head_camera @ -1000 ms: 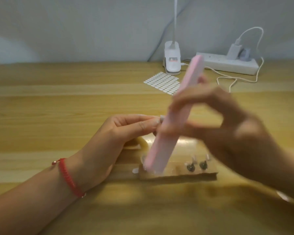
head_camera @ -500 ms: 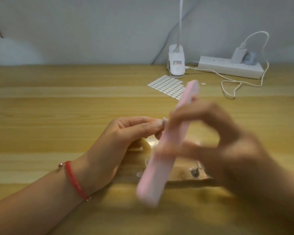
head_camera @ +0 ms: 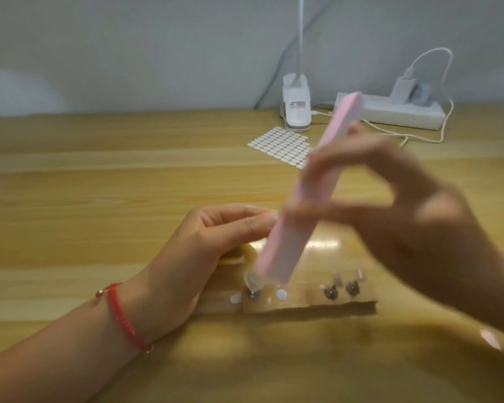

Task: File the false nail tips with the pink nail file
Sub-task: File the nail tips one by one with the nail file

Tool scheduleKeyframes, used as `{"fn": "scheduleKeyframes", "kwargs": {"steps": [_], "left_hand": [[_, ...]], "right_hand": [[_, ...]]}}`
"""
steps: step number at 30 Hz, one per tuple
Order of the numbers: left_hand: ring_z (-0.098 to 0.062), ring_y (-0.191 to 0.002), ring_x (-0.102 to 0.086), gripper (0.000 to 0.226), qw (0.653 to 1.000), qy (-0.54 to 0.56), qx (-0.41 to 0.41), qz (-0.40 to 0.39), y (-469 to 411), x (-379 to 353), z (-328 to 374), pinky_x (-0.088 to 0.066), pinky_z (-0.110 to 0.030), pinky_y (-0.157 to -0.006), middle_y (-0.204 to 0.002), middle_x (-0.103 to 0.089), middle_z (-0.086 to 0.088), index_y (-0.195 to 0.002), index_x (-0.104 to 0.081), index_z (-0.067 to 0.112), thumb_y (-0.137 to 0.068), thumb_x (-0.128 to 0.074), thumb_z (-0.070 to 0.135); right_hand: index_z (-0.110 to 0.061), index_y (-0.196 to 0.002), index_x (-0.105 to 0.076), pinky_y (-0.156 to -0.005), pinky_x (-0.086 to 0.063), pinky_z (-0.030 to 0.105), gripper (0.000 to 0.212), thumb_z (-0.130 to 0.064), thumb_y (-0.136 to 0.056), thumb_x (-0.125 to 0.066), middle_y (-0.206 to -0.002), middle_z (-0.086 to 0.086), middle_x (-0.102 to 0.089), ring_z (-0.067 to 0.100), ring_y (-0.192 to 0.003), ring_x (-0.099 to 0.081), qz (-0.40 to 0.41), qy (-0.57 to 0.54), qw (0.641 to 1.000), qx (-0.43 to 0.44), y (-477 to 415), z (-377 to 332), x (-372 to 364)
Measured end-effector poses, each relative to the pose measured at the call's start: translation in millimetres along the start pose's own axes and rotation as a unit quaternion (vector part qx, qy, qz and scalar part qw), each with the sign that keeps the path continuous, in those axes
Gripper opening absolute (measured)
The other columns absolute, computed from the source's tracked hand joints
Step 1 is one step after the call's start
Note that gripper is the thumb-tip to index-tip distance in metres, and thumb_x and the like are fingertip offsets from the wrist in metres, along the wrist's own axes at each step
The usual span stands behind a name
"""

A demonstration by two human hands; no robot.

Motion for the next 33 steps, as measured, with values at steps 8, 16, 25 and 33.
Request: {"fn": "scheduleKeyframes", "kwargs": {"steps": [8, 16, 25, 33], "left_hand": [[-0.023, -0.079, -0.053, 0.042, 0.999, 0.026, -0.006, 0.018, -1.3, 3.4, 0.5, -0.035, -0.042, -0.079, -0.079, -0.062, -0.01, -0.077, -0.066, -0.004, -0.068, -0.07, 0.037], [-0.009, -0.071, -0.062, 0.039, 1.0, 0.009, -0.006, 0.013, -2.1, 1.1, 1.3, -0.045, -0.026, -0.07, -0.076, -0.069, 0.001, -0.071, -0.068, 0.001, -0.062, -0.07, 0.039], [-0.005, -0.065, -0.057, 0.026, 1.0, 0.003, -0.018, 0.005, -2.0, -1.5, 2.6, -0.045, -0.019, -0.063, -0.069, -0.066, 0.007, -0.068, -0.073, 0.015, -0.065, -0.068, 0.04], [-0.021, -0.082, -0.058, 0.042, 1.0, 0.001, -0.007, 0.018, -2.6, 3.4, -1.5, -0.043, -0.035, -0.079, -0.084, -0.07, -0.007, -0.088, -0.076, 0.008, -0.063, -0.071, 0.041]], "right_hand": [[-0.03, -0.113, -0.074, -0.115, -0.03, 0.051, 0.025, -0.014, -0.099, -0.061, -0.114, 0.003, -0.064, 0.016, -0.122, -0.053, -0.06, -0.002, 0.992, 0.112, 20.9, -37.7, -27.2], [-0.013, -0.114, -0.068, -0.105, -0.044, 0.035, 0.033, 0.006, -0.087, -0.063, -0.111, 0.008, -0.062, 0.029, -0.104, -0.059, 0.022, -0.003, 0.999, -0.039, 2.7, 11.6, -4.0], [-0.01, -0.114, -0.064, -0.093, -0.047, 0.052, 0.041, 0.019, -0.086, -0.061, -0.109, 0.015, -0.057, 0.04, -0.105, -0.058, 0.058, 0.035, 0.998, -0.016, -1.9, 18.1, 9.5], [-0.019, -0.116, -0.066, -0.11, -0.034, 0.059, 0.038, 0.01, -0.091, -0.059, -0.113, 0.012, -0.06, 0.023, -0.115, -0.051, 0.04, 0.063, 0.996, 0.049, 6.4, 6.9, 1.1]]}}
Point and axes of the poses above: each hand's wrist, its own y-axis away from the middle knuckle, its own x-axis out of the back of the hand, z = x × y, the point moved 7 cm from there along -y, towards the middle knuckle
